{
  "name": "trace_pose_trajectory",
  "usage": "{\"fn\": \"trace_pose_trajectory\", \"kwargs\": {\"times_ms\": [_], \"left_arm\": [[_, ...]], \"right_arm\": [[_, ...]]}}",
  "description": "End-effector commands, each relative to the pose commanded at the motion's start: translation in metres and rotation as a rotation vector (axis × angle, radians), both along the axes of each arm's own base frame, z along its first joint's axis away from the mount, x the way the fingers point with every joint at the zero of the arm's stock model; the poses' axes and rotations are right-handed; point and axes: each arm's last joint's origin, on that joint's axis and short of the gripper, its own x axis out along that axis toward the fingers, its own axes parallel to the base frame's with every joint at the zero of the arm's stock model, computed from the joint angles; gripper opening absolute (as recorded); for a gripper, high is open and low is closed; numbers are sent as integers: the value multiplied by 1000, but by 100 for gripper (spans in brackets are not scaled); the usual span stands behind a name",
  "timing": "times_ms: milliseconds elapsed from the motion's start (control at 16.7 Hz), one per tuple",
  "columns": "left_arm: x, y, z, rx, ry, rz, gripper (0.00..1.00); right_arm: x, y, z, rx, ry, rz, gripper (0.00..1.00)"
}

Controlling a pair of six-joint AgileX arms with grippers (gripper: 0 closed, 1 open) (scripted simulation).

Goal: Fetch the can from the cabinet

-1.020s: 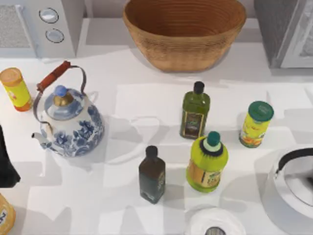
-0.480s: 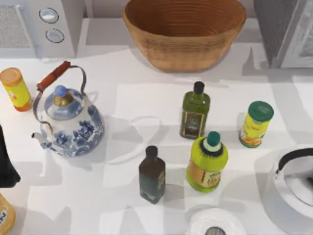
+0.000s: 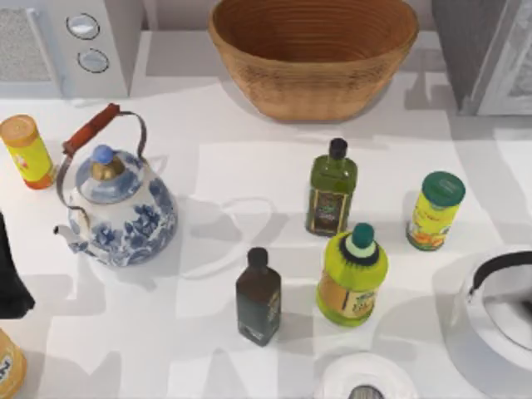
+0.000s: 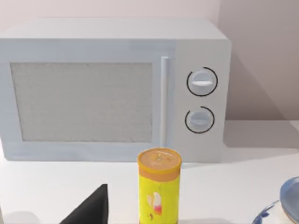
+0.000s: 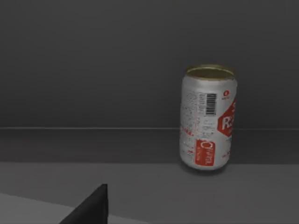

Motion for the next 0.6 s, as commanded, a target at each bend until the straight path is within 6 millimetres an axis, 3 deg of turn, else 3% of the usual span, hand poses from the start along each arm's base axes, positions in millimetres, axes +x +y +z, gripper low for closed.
{"fn": "trace_pose_trajectory", "kwargs": {"times_ms": [180, 480, 600], "left_arm": [[0, 0, 0, 0, 0, 0, 100], [0, 0, 0, 0, 0, 0, 100], [0, 0, 0, 0, 0, 0, 100]], "right_arm": [[6, 0, -1, 2, -4, 1, 100], [70, -1, -23, 1, -5, -10, 100], [80, -2, -27, 1, -9, -12, 100]]}}
